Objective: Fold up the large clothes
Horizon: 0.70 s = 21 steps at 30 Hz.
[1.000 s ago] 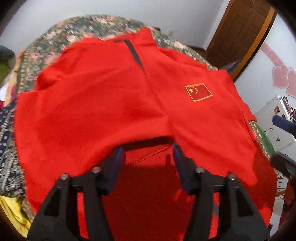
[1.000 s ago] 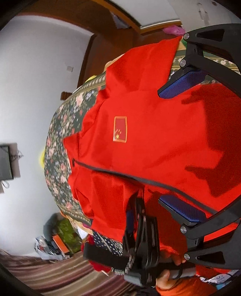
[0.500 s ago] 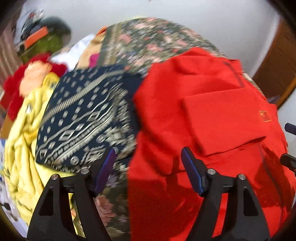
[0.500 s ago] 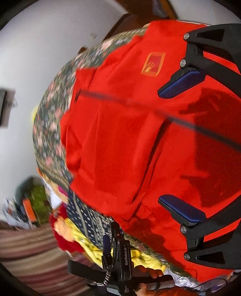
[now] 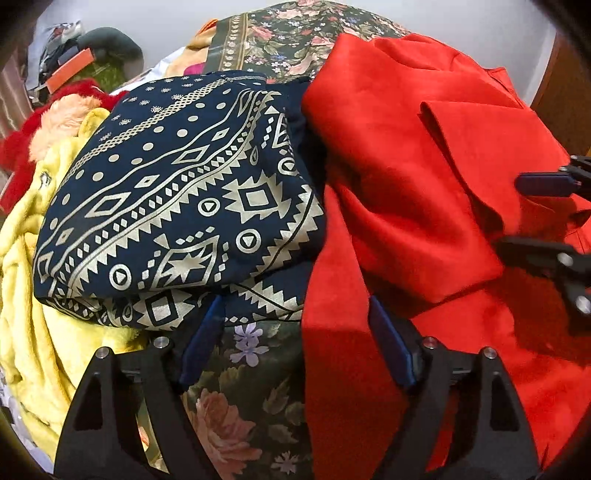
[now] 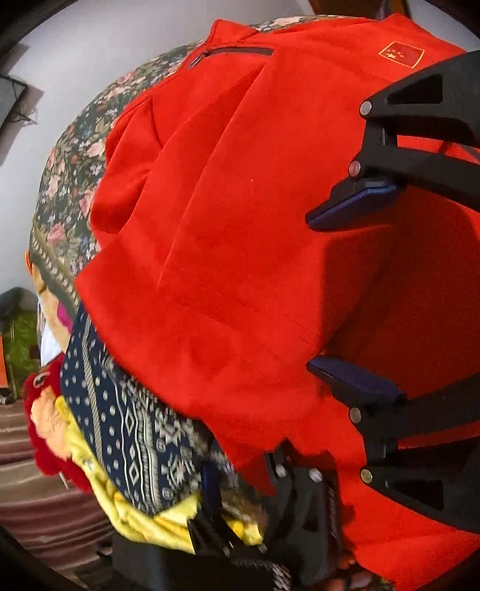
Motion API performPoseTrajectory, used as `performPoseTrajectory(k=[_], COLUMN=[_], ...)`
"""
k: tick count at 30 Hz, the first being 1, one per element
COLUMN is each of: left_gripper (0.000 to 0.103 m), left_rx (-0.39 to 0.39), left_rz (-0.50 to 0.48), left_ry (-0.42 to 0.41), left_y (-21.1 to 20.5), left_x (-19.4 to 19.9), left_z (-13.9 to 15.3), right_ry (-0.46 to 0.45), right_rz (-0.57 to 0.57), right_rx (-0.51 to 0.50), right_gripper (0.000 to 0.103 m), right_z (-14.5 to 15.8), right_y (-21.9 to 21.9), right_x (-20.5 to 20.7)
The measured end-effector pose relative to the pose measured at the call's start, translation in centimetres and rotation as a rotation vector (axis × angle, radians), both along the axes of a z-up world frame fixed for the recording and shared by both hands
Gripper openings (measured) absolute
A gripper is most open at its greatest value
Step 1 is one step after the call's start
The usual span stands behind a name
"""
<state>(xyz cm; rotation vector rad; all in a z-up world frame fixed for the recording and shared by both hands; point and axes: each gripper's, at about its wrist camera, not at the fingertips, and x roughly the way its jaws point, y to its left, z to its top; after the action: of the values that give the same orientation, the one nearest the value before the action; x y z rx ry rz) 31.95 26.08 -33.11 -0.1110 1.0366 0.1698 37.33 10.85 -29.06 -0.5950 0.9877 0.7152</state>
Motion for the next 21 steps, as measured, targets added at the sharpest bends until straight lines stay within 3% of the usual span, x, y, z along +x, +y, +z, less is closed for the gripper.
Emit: performPoseTrajectory(k=[3,4,5,7,14,17,21], left_gripper=[0.081,0.081,0.081,0.081,0.081,0.081,0.081], left_rx=[-0.009,-0.006,0.000,0.019,0.023,0.013,0.038], left_rz=[0.020,0.027,0.029,0.031,0.074,0.093,0.080], left_ry=[-0.019,-0.023,-0.025,-0.026,0.022,0.025,-0.052], left_y=[0.1,0.0,-0.2,-0.5,-0.3,-0.4,-1.3], left_x=[-0.5,-0.5,-0.6,-0.9,-0.2,-1.2,-2.4], left_z=[-0.4,-0.6,-0.6,-0.6,-0.2,1.7,6.2], right_ry=[-0.091,-0.085,-0.069,-0.050,-0.111,-0.177,-0.219], right_rz=[0.024,0.032,0.029,-0.011,-0.176,-0.219,-0.296], right_rx=[-0.001,0.013,0.026,0.075,0.292,0.367,0.461], right_gripper=[0.042,0.025,0.016,0.009,0.007,0.007,0.007], right_z=[0.3,0.4,0.5,1.3,9.0,13.1,17.3], right_y=[0.3,0.2,0.1,-0.6,-6.5,-10.3,-16.2], right_x=[-0.6,-0.8,-0.6,-0.1,1.7,1.1,0.4])
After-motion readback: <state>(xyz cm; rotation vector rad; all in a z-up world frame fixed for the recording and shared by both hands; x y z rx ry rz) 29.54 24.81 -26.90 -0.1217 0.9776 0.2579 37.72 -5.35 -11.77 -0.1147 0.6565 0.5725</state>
